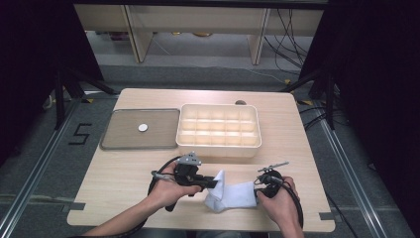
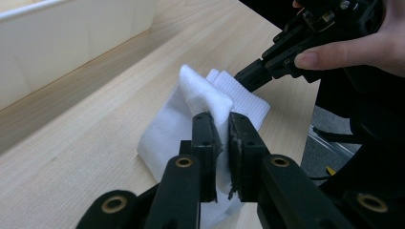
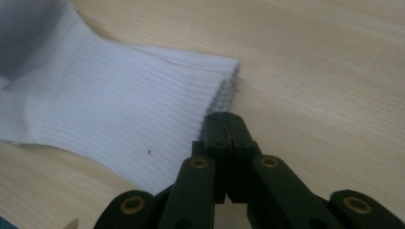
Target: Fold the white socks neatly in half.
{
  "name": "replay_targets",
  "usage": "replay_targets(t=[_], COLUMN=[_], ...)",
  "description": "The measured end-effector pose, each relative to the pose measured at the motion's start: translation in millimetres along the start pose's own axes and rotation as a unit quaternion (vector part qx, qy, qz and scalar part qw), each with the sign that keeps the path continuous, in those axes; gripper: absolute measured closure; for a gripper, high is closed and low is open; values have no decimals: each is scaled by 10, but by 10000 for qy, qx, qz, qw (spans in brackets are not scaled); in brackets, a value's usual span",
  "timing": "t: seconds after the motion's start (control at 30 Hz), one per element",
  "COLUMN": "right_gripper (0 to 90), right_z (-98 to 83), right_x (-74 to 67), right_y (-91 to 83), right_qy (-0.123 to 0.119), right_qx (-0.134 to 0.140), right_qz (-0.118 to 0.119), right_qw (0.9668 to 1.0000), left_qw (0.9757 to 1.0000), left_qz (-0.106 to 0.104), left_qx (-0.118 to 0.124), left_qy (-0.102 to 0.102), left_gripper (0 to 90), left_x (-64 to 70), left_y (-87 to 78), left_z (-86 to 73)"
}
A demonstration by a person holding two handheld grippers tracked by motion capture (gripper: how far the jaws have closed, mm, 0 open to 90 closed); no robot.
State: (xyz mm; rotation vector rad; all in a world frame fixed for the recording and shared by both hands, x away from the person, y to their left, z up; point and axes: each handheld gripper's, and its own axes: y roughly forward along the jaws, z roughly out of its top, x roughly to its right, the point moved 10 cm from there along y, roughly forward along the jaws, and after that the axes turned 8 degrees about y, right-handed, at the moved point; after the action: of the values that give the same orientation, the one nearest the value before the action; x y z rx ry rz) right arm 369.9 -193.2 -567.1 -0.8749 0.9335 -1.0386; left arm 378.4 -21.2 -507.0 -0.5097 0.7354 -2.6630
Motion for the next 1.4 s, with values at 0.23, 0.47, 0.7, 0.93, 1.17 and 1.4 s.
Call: replay_targets(t=[0.23, 0.47, 0.7, 0.93, 1.17, 1.4], right_gripper=[899, 898, 898, 898, 898, 898], right_z=[-1, -10, -11, -14, -16, -22], right_x=[-42, -78, -129, -134, -178, -212], right_y=[6, 27, 37, 44, 43, 50], right_qy=[-17, -48, -39, -106, -52, -22], right_qx=[-10, 3, -4, -3, -8, -18], right_qz=[43, 67, 114, 36, 111, 89], right_qw=[10000, 10000, 9999, 9999, 9999, 10000], left_qw=[10000, 10000, 9999, 9998, 9998, 9998], left_qz=[-4, 13, 9, 81, 35, 23], left_qx=[-35, -69, -103, -128, -166, -211], left_qy=[31, 36, 65, 99, 117, 66], left_gripper=[817, 816, 816, 816, 815, 815], left_x=[-14, -26, -17, -23, -14, -18], left_y=[19, 30, 50, 61, 86, 120], left_z=[-4, -12, -9, 1, -2, -8])
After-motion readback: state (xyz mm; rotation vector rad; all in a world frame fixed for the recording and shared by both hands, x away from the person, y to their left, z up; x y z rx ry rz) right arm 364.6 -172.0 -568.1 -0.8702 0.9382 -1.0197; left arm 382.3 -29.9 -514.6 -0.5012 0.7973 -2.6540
